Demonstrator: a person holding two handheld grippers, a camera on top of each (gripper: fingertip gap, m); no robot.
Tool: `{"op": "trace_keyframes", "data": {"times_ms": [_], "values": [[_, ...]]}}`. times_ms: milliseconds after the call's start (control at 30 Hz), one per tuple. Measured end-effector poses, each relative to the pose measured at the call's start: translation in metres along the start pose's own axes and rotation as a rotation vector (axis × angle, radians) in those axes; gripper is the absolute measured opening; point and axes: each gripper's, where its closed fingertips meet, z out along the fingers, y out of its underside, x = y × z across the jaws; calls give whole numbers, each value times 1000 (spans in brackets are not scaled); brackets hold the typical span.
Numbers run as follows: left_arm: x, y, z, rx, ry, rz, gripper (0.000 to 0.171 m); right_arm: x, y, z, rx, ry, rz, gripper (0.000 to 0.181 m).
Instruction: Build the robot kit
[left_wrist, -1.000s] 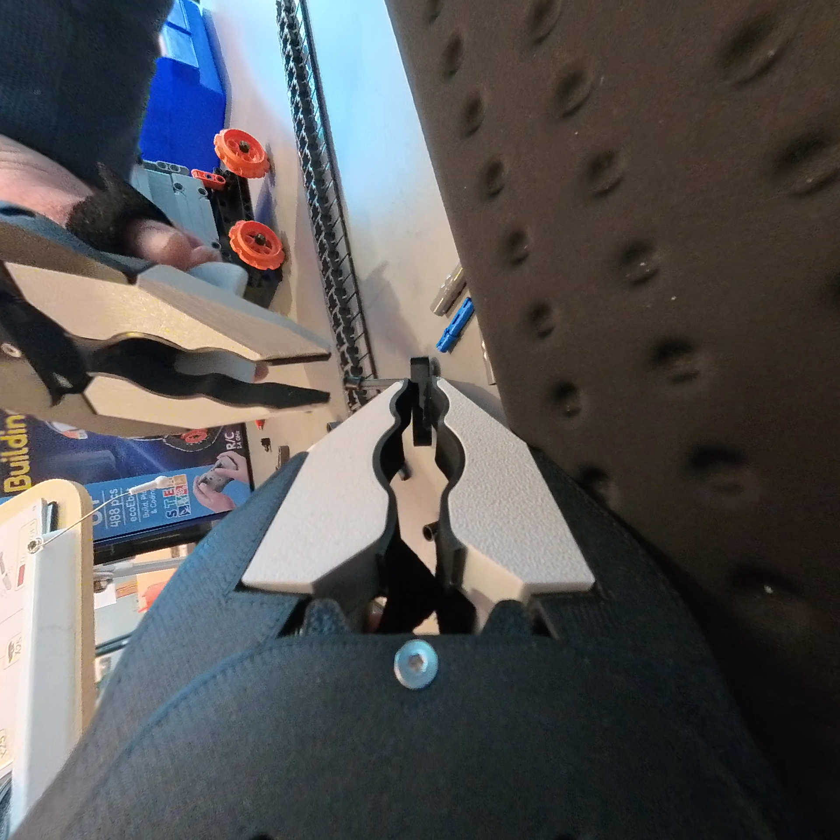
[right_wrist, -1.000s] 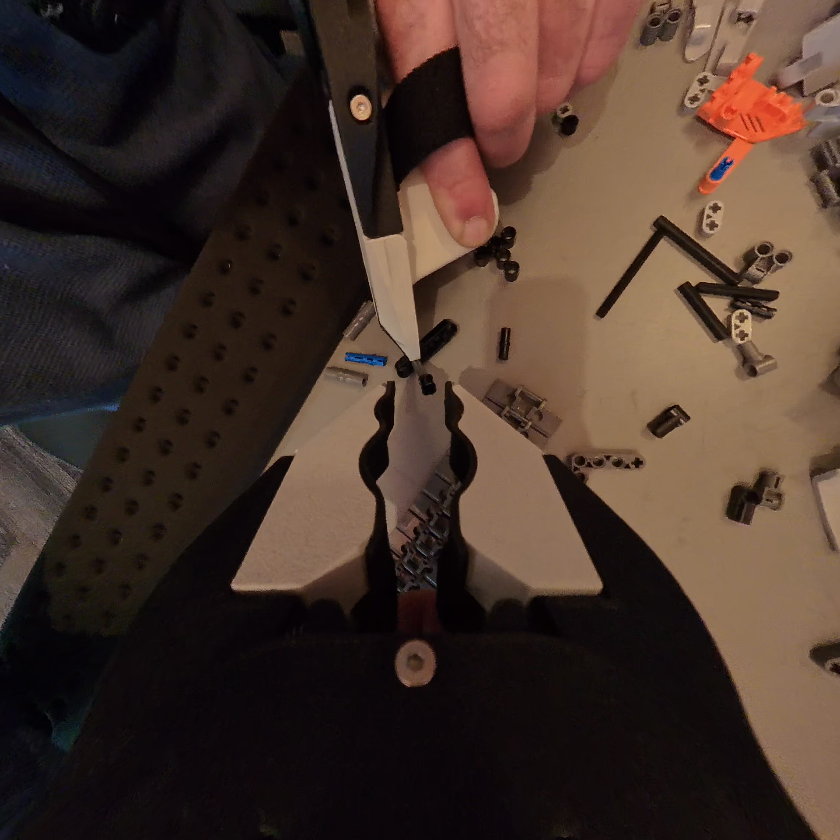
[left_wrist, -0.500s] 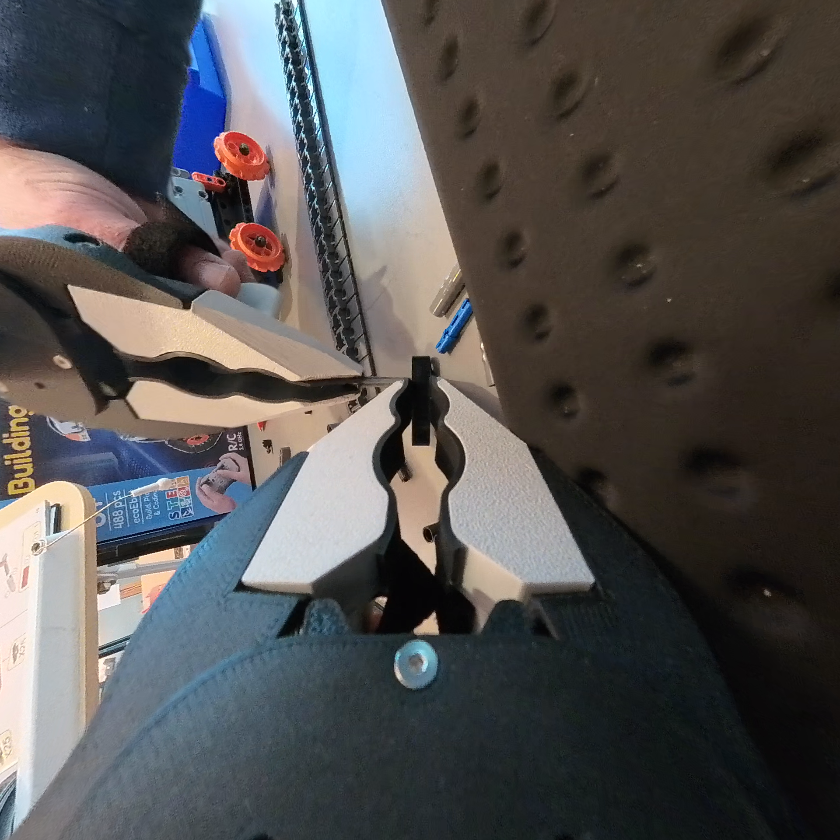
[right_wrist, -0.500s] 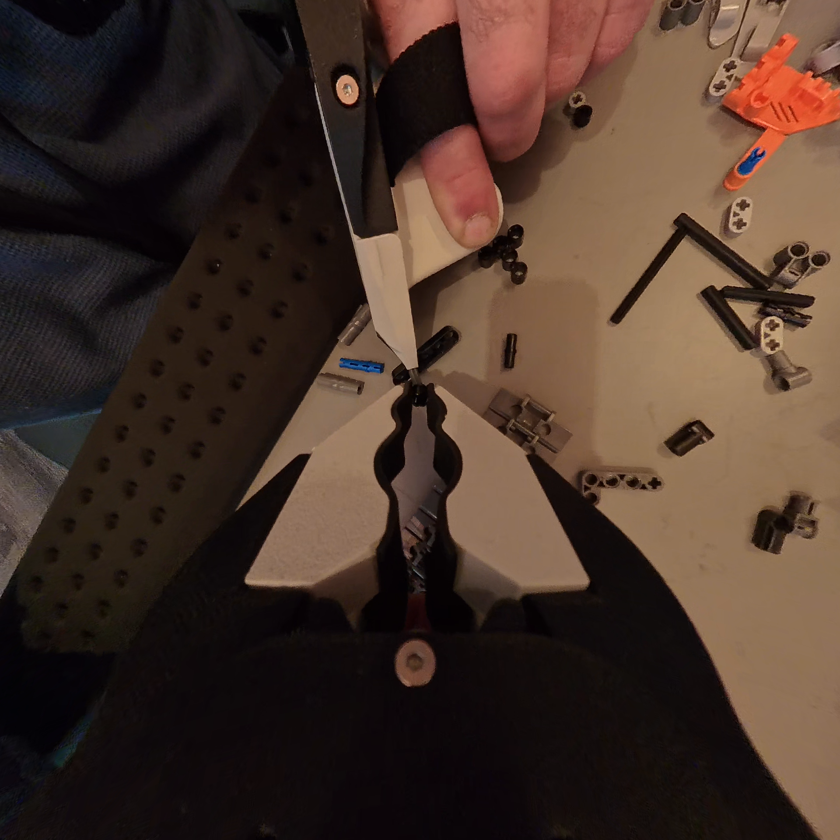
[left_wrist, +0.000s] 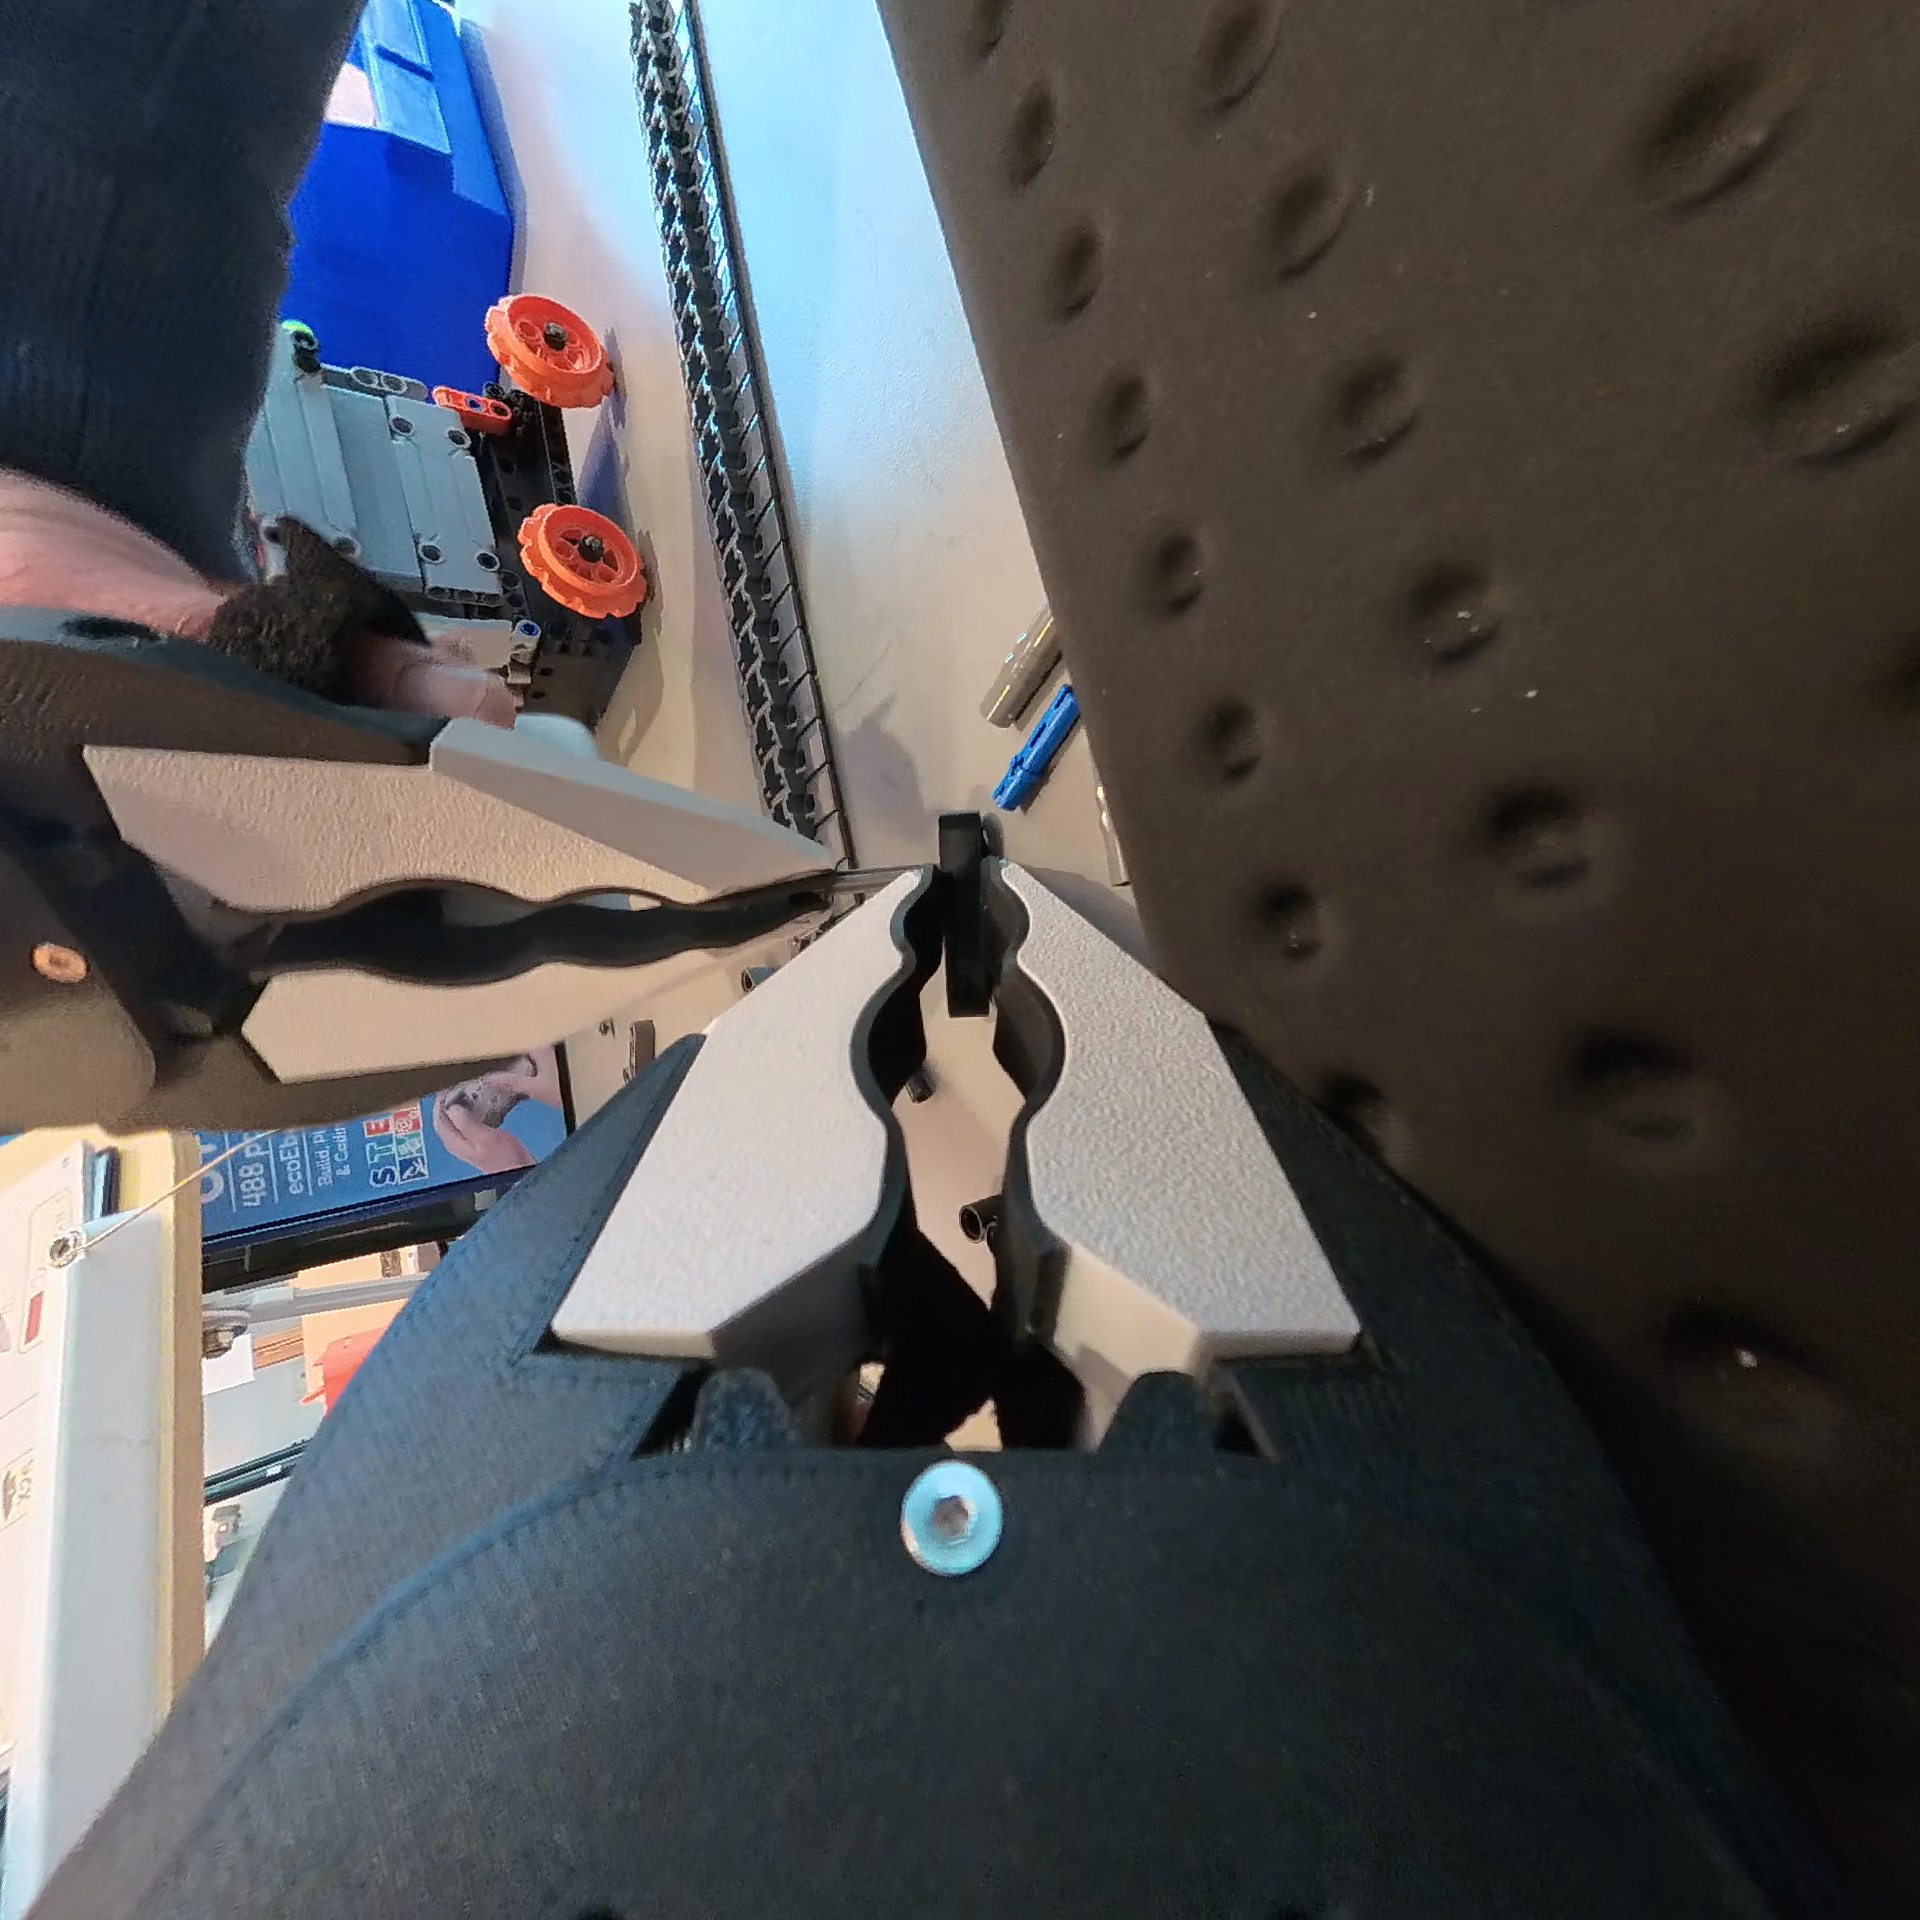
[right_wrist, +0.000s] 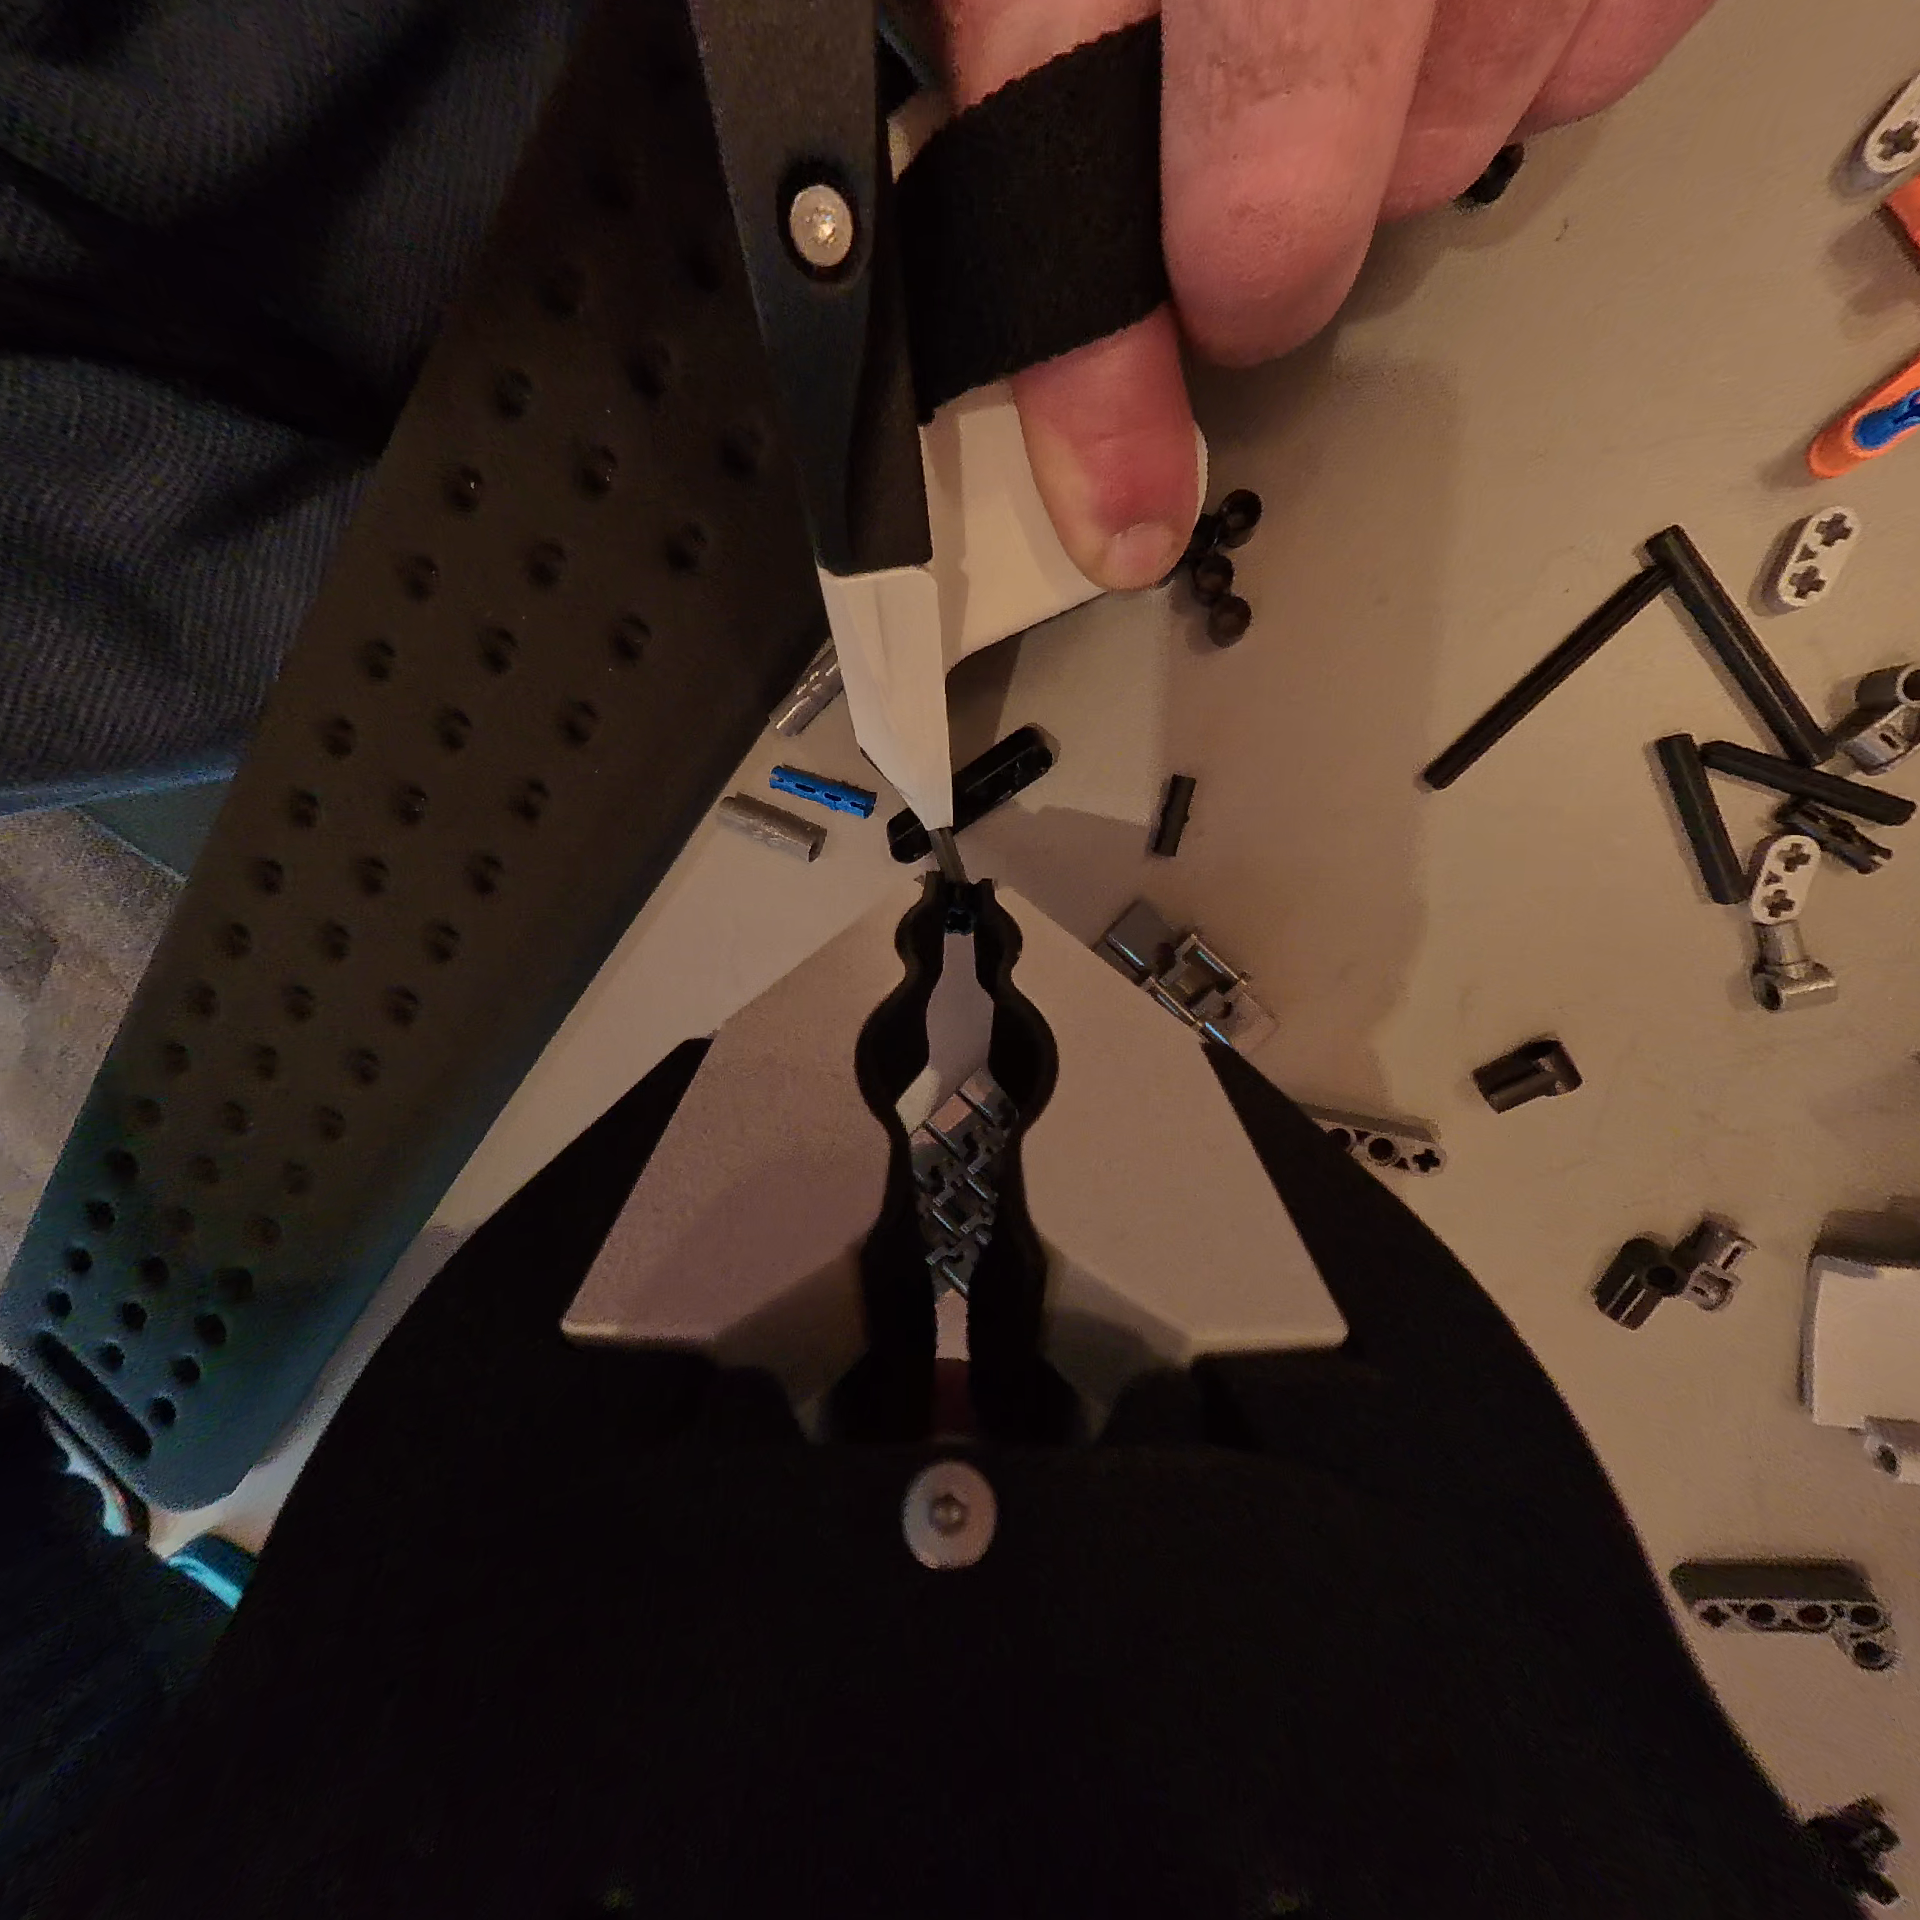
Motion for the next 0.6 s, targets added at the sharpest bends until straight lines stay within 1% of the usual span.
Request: {"op": "trace_keyframes", "data": {"times_ms": [100,200,300,400,533,600], "values": [[1,0,0,4,3,-3,7,0,-1,1,-25,-42,9,1],[1,-1,0,8,5,-7,6,0,-2,1,-5,-88,29,1],[2,-2,0,15,8,-9,7,-1,-2,2,3,-96,40,1],[1,-1,1,5,0,-8,7,2,0,0,32,-57,60,2],[-3,0,1,2,-27,-18,7,4,1,-4,44,75,47,2],[-9,1,1,0,-57,-38,17,3,1,-5,33,133,32,3]]}}
